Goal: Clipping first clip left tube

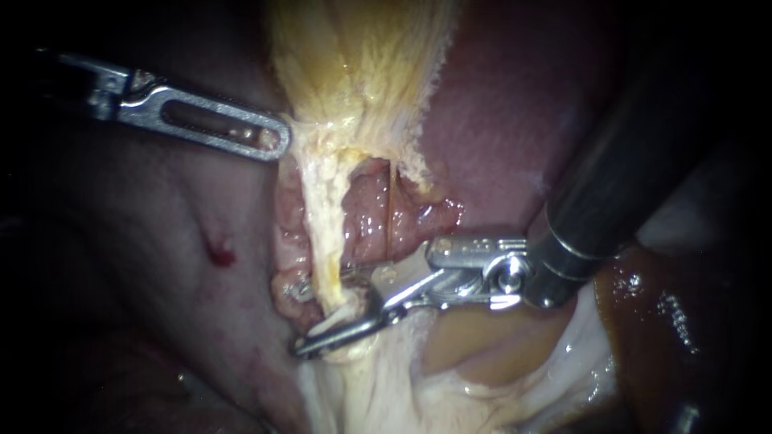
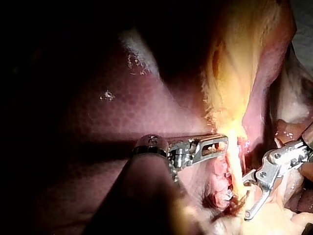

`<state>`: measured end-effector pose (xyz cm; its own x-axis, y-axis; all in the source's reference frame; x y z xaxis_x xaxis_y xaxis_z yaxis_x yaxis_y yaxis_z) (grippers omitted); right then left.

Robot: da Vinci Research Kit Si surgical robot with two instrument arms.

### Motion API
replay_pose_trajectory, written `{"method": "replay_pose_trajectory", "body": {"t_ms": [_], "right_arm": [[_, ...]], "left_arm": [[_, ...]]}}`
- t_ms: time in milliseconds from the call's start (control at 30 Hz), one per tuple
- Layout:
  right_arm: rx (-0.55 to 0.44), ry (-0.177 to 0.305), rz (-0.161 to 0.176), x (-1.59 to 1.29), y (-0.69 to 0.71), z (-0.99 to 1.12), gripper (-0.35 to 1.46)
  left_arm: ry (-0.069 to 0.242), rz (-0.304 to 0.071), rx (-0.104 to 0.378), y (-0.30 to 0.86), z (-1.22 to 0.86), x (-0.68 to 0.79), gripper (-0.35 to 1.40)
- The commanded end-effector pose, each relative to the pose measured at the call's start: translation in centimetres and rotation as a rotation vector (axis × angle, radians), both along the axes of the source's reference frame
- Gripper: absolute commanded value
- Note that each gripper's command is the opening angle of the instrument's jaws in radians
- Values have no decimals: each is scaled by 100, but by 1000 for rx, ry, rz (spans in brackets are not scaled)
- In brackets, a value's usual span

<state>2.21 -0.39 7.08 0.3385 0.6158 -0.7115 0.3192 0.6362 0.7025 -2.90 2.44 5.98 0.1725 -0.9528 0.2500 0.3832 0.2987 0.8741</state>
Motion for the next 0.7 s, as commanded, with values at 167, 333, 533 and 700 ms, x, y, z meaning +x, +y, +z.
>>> {"method": "replay_pose_trajectory", "body": {"t_ms": [167, 333, 533, 700], "right_arm": [[-2, -1, 3, 0, 1, 2, 46], [-2, 0, 1, -1, -1, 0, 47], [5, 16, 1, -2, -7, -13, 48], [14, 26, -4, -6, -13, -24, 48]], "left_arm": [[0, 0, 0, 0, 0, -1, -35], [0, 0, 0, 0, 0, -1, -35], [-1, 0, 0, 0, 0, 0, -35], [-1, 1, 0, 0, 1, 2, -35]]}}
